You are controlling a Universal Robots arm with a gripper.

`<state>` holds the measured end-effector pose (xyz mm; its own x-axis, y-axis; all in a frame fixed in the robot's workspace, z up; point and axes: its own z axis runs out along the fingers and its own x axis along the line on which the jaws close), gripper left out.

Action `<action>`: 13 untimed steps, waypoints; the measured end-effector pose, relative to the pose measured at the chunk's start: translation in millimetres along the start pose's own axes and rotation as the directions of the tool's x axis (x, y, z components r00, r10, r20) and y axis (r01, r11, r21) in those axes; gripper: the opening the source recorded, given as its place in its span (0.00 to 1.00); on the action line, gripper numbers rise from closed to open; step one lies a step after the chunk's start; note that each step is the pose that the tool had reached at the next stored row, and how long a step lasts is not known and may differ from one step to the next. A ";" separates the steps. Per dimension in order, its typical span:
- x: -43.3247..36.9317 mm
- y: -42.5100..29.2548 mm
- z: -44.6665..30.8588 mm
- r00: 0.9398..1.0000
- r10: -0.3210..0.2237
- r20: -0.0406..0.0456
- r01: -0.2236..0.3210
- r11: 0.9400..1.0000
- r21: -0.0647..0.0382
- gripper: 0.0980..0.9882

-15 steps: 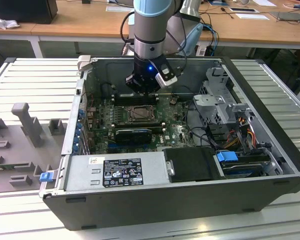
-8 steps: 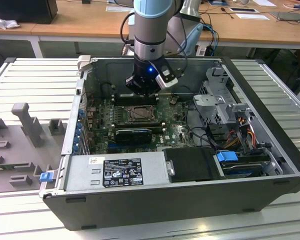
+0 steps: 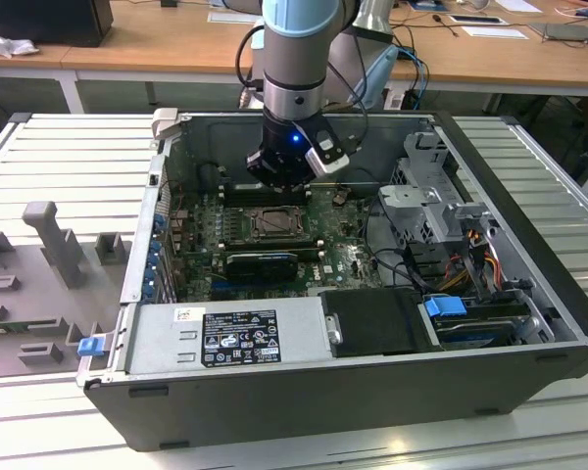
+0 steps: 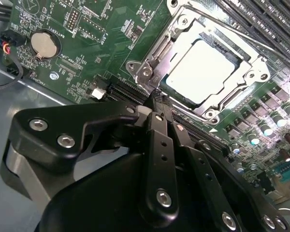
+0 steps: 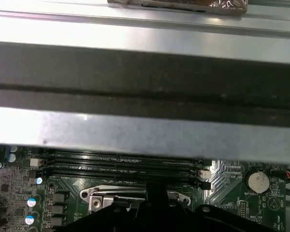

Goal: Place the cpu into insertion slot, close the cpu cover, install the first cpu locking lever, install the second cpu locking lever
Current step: 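Install the second cpu locking lever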

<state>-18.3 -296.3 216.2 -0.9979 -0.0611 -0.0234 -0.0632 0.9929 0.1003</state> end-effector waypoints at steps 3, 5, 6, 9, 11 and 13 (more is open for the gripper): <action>0.2 -3.1 -0.2 1.000 0.000 0.000 0.000 1.000 0.000 0.01; 0.2 -3.4 -0.7 1.000 0.000 0.000 0.000 1.000 0.000 0.01; 0.2 -3.4 -0.9 1.000 0.000 0.000 0.000 1.000 0.000 0.01; 0.2 -3.2 -3.0 1.000 0.000 0.000 0.000 1.000 0.000 0.01; 0.1 -3.1 -4.1 1.000 0.000 0.000 0.000 1.000 0.000 0.01; 0.1 -3.0 -5.7 1.000 0.000 0.000 0.000 1.000 0.000 0.01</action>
<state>-18.3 -299.9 221.6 -0.9979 -0.0611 -0.0234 -0.0632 0.9929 0.1007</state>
